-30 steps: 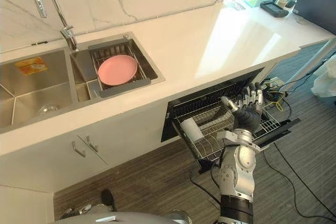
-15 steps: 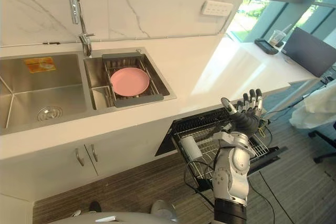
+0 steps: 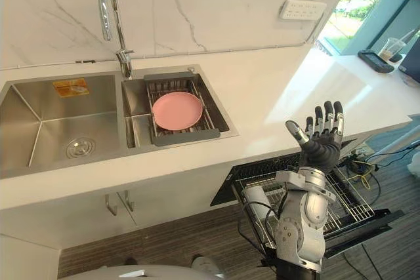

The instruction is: Walk over to the sink, pick up the cup, carry it to the dishwasher, place the cup inside the dishwasher, then close the dishwasher door

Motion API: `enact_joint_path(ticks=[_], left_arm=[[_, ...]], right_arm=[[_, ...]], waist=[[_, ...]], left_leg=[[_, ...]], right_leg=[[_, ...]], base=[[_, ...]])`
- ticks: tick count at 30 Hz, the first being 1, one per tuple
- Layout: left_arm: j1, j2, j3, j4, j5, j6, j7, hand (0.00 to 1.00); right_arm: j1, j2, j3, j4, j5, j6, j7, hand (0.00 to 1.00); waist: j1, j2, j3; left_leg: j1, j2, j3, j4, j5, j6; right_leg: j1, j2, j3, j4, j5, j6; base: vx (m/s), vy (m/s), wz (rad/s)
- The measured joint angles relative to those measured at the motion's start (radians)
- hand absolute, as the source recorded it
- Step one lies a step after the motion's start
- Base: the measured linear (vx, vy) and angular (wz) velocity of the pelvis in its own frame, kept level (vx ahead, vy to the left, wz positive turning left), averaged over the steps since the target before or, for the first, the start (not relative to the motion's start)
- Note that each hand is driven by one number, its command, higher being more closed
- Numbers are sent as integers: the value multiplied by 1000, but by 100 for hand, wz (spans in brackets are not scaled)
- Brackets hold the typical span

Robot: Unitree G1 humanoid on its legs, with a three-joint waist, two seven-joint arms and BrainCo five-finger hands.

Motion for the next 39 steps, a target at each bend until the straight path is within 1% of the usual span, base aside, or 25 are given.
enact_joint_path(ticks=[2,3,4,8,10,11,13,15,16,17,18,20,21,23,24,25,26,27,28,29,30,33,34,35,39], left_arm=[[1,5,-20,6,-38,-5,6,0],[2,5,-23,6,-47,-6,6,0],[11,-8,-36,10,-158,-19,24,0],[11,-10,-35,10,-158,-20,24,0],[13,-21,-17,8,-178,-18,27,0],[12,-34,30,1,-216,-11,32,0],[13,-51,96,-19,-277,10,47,0],[18,-73,158,-26,-344,49,73,0],[22,-78,168,-26,-363,63,74,0],[29,-89,195,-26,-398,89,76,0],[36,-92,206,-25,-420,101,77,0],[40,-95,215,-25,-456,100,78,0],[46,-97,233,-22,-487,97,80,0],[40,-98,234,-13,-531,93,89,0],[40,-97,233,-13,-548,93,93,0],[42,-86,229,-1,-563,92,91,0],[42,-80,228,11,-562,93,89,0],[41,-72,223,24,-558,93,87,0],[42,-64,210,26,-546,94,81,0],[43,-60,202,26,-546,95,79,0],[40,-54,196,27,-546,102,73,0],[23,-45,171,24,-545,112,69,0],[17,-43,162,23,-543,112,68,0],[9,-39,153,22,-526,114,62,0],[3,-25,121,21,-507,131,50,0]], right_arm=[[1,-1,18,8,8,12,42,0],[1,0,25,17,8,17,48,0],[19,4,67,124,47,19,155,0],[19,5,68,124,47,19,155,0],[18,14,80,124,48,18,152,0],[14,26,86,123,49,15,146,0],[6,42,111,107,50,14,126,0],[-20,51,176,105,49,14,105,0],[-27,50,190,104,49,14,95,0],[-31,50,206,90,45,14,61,0],[-32,49,208,75,38,14,31,0],[-49,36,195,72,6,-4,-21,0],[-63,5,170,73,-48,-10,-52,0],[-71,-55,114,74,-102,-10,-54,0],[-72,-78,95,76,-124,-10,-64,0],[-83,-130,46,79,-171,-8,-87,0],[-97,-158,19,84,-201,-4,-99,0],[-108,-190,-7,88,-231,4,-115,0],[-125,-234,-38,99,-290,27,-121,0],[-140,-257,-47,117,-318,42,-121,0],[-172,-302,-55,159,-372,74,-116,0],[-246,-393,-49,271,-496,124,-76,0],[-258,-402,-45,291,-520,127,-64,0],[-277,-419,-27,325,-576,129,-41,0],[-333,-469,77,408,-732,127,29,0]], waist=[[-10,4,2],[-9,5,3],[-4,55,6],[1,56,7],[8,53,9],[11,46,19],[43,45,37],[78,49,50],[82,51,52],[93,55,54],[93,56,54],[91,55,53],[89,49,52],[81,53,42],[77,49,36],[66,41,22],[56,35,16],[44,30,10],[34,25,0],[31,24,-5],[32,24,-14],[36,28,-20],[36,28,-20],[37,28,-20],[38,21,-21]], left_leg=[[5,-11,-19,0,-5,7],[9,-14,-22,0,-6,9],[14,-49,-44,0,-41,20],[13,-49,-49,1,-38,24],[10,-46,-54,8,-35,25],[-6,-45,-65,40,-38,30],[-44,-38,-71,120,-70,29],[-61,-26,-68,168,-90,29],[-64,-21,-60,175,-95,28],[-62,-15,-44,176,-100,22],[-58,-15,-41,169,-101,19],[-41,-14,-20,141,-90,8],[-29,-16,-15,115,-83,-3],[-27,-21,-15,98,-85,0],[-32,-22,-15,97,-85,0],[-40,-28,-14,94,-85,1],[-39,-33,-14,90,-87,3],[-36,-37,-14,85,-88,5],[-34,-40,-11,85,-88,7],[-33,-39,-9,85,-90,10],[-32,-39,-3,86,-88,17],[-27,-39,-13,86,-88,19],[-27,-39,-18,86,-88,18],[-26,-39,-21,86,-89,17],[-22,-41,-23,86,-91,19]], right_leg=[[19,-9,-19,-4,-5,6],[24,-11,-20,-4,-10,8],[53,-37,-18,-14,-38,9],[53,-38,-19,-10,-39,9],[55,-40,-36,-3,-40,11],[66,-48,-64,-2,-34,20],[68,-53,-76,3,-31,22],[68,-49,-80,3,-29,20],[68,-48,-81,2,-29,19],[66,-47,-83,-7,-34,11],[69,-48,-90,-13,-36,13],[67,-51,-98,-28,-34,11],[61,-52,-95,-46,-29,4],[50,-49,-88,-66,-20,-6],[42,-48,-84,-72,-17,-7],[28,-47,-70,-84,1,-6],[27,-50,-68,-95,18,0],[27,-52,-66,-102,32,2],[27,-53,-62,-107,47,9],[27,-53,-60,-108,50,14],[27,-49,-52,-113,60,27],[30,-45,-46,-120,67,31],[30,-44,-46,-120,67,31],[31,-44,-47,-120,67,31],[32,-45,-46,-118,67,31]], base=[[14,24,21],[9,10,15],[0,0,3],[0,0,2],[0,0,20],[-27,7,36],[-42,9,23],[-69,-4,1],[-72,-13,-2],[-98,-7,-1],[-108,-11,-4],[-65,1,-24],[-20,22,-49],[-6,34,-52],[31,47,-54],[45,36,-42],[74,43,-37],[93,33,-17],[103,31,-12],[114,20,-18],[86,7,-18],[74,-4,-10],[39,-12,-1],[0,0,0],[-22,1,0]])
